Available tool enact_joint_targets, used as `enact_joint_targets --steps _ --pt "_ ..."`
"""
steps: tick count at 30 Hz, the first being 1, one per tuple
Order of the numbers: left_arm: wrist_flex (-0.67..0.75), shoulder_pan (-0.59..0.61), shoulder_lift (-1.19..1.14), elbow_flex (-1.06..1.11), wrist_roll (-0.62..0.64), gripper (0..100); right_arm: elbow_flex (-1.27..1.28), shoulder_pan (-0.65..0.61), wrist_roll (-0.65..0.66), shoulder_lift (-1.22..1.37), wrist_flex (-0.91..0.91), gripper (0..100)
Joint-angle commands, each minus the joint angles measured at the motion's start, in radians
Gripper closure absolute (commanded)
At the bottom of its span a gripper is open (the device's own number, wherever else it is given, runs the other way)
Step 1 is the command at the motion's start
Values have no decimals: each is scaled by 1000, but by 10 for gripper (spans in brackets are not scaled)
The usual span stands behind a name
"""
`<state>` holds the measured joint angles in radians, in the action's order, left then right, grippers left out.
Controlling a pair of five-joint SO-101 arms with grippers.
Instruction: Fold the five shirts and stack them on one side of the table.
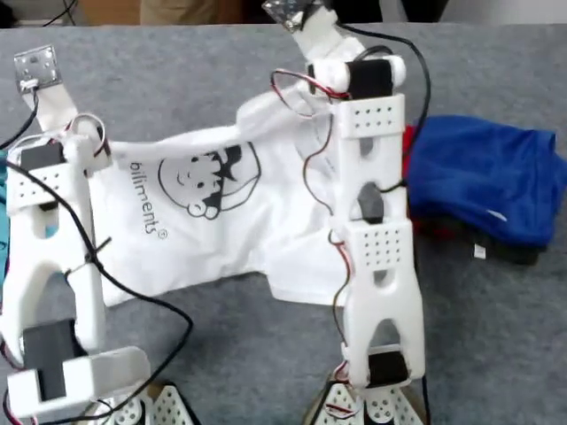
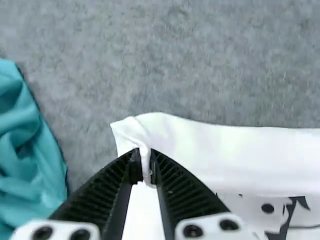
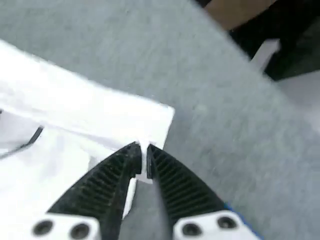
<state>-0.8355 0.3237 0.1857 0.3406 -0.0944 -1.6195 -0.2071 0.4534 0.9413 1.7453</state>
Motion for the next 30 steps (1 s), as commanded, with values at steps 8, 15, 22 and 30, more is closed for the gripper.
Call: enact_joint_targets --steps 8,15,22,30 --pt "-38 -5 291 288 -9 982 228 -31 -78 -332 48 997" --pt "-92 -12 355 374 -9 982 851 -19 -74 -682 -14 997" --pt "-98 -3 355 465 -11 982 1412 53 -41 -963 -264 997" --pt "-140 -3 355 531 -54 982 1965 74 -38 -1334 -480 997"
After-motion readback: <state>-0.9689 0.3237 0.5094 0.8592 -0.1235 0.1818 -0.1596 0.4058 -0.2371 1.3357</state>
